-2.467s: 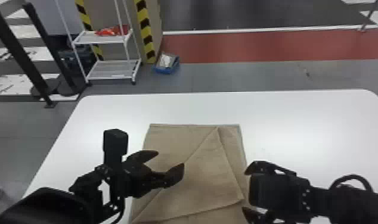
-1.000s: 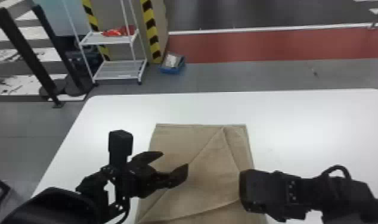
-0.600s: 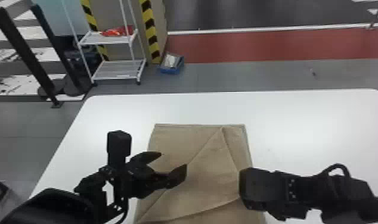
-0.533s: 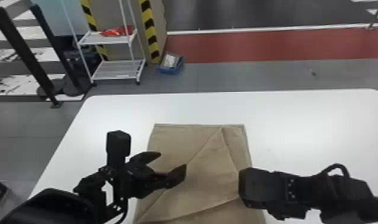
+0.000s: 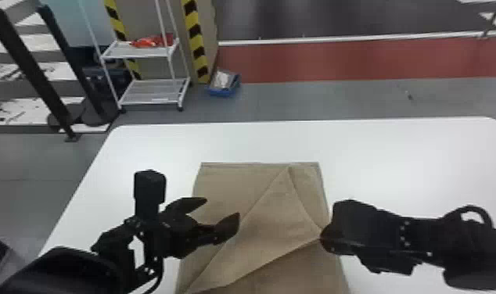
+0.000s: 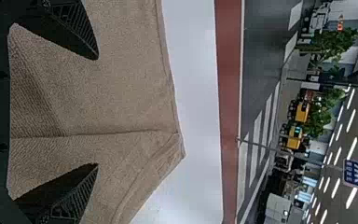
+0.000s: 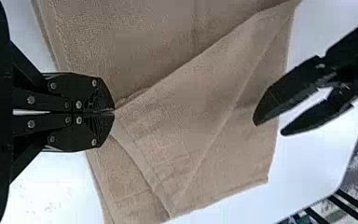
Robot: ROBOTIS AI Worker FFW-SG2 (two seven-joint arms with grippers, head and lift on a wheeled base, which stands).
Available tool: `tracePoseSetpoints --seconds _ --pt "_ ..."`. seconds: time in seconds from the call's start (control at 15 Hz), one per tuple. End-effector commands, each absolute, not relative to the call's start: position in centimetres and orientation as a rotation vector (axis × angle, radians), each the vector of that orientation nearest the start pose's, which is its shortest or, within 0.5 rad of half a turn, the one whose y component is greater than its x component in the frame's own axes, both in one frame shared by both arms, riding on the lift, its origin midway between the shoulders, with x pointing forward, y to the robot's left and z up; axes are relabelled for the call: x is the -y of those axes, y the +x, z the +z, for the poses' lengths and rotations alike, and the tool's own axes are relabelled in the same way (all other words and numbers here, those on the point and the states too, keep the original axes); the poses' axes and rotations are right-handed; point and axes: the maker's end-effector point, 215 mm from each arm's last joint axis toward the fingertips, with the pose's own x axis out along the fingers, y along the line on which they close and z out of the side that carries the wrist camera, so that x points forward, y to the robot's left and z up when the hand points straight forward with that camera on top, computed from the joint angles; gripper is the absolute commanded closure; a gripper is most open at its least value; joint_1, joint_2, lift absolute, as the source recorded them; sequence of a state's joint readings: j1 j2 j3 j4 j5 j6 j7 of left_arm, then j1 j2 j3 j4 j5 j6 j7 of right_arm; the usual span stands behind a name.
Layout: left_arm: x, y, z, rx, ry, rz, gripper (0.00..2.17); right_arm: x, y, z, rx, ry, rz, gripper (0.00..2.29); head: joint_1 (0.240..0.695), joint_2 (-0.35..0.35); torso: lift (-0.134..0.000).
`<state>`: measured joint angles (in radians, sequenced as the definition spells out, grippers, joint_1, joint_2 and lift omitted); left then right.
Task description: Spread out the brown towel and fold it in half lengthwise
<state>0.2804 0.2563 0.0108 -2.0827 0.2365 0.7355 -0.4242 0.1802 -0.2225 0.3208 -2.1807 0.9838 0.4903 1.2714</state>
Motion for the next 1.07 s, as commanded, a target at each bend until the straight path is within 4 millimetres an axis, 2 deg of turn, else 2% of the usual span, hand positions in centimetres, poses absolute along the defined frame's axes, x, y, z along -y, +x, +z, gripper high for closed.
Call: tracePoseSetpoints --seconds 0.0,0.13,0.4,0.53,0.67,0.8,1.0 --pt "-17.3 45.4 -41.2 -0.509 -0.059 -0.52 0.07 9.2 39.7 -37.8 -0.517 -0.91 1.024 1.39 0.695 0.115 -0.125" --pt "-18.4 45.9 -40.7 -0.499 -0.044 -0.508 0.07 11.2 40.0 -37.1 -0.526 -0.887 0.978 1.39 0.695 0.11 -0.125" --pt "-20.9 47.8 -40.2 -0.482 0.01 -0.5 0.08 17.6 40.4 -35.8 -0.551 -0.84 0.862 1.39 0.695 0.084 -0.125" --pt "-22.2 48.7 -40.1 -0.494 0.049 -0.492 0.08 20.8 40.2 -35.3 -0.571 -0.82 0.805 1.39 0.695 0.05 -0.125" --pt "-22.6 49.1 -39.9 -0.51 0.068 -0.491 0.08 23.7 39.9 -35.2 -0.593 -0.806 0.755 1.39 0.695 0.028 -0.125" --pt "-22.5 50.5 -39.9 -0.517 0.082 -0.49 0.08 25.2 39.3 -35.4 -0.613 -0.797 0.732 1.39 0.695 0.003 -0.125" --pt "-21.9 53.7 -41.7 -0.552 0.117 -0.474 0.15 26.1 38.3 -35.1 -0.625 -0.777 0.715 1.39 0.695 -0.035 -0.125"
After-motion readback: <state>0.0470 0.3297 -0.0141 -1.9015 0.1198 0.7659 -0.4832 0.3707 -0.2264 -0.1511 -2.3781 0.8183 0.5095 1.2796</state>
